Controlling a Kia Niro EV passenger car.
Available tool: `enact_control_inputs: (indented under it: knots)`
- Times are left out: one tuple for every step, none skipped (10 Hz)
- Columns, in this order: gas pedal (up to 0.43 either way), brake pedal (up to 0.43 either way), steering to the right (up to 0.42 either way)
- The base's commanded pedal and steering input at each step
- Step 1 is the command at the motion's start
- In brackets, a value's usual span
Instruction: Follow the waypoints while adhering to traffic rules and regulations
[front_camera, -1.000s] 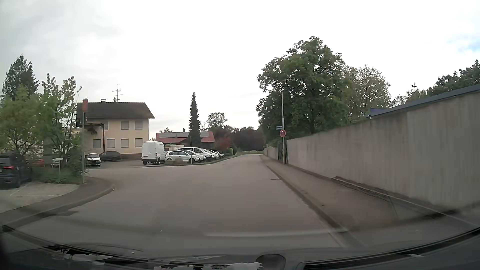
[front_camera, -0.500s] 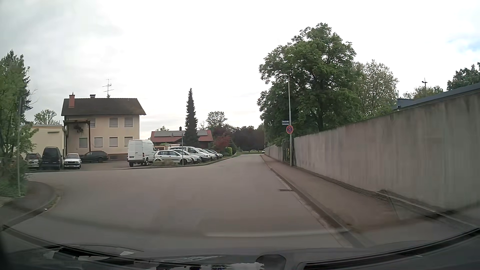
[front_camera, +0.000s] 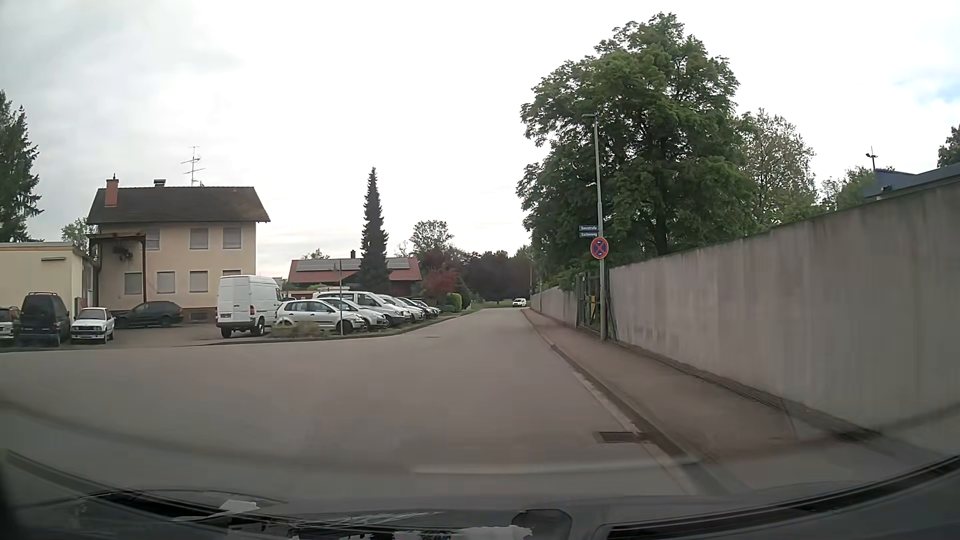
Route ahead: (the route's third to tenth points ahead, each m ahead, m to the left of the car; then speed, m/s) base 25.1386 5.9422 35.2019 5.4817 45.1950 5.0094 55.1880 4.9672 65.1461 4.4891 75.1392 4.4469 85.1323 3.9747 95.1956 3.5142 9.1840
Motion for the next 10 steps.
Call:
enact_control_inputs:
  knots:
    - [0.087, 0.000, 0.002]
    - [0.087, 0.000, 0.002]
    - [0.087, 0.000, 0.001]
    - [0.087, 0.000, 0.002]
    - [0.087, 0.000, 0.001]
    - [0.087, 0.000, 0.002]
    - [0.087, 0.000, 0.003]
    - [0.079, 0.000, 0.004]
    - [0.079, 0.000, 0.004]
    - [0.079, 0.000, 0.007]
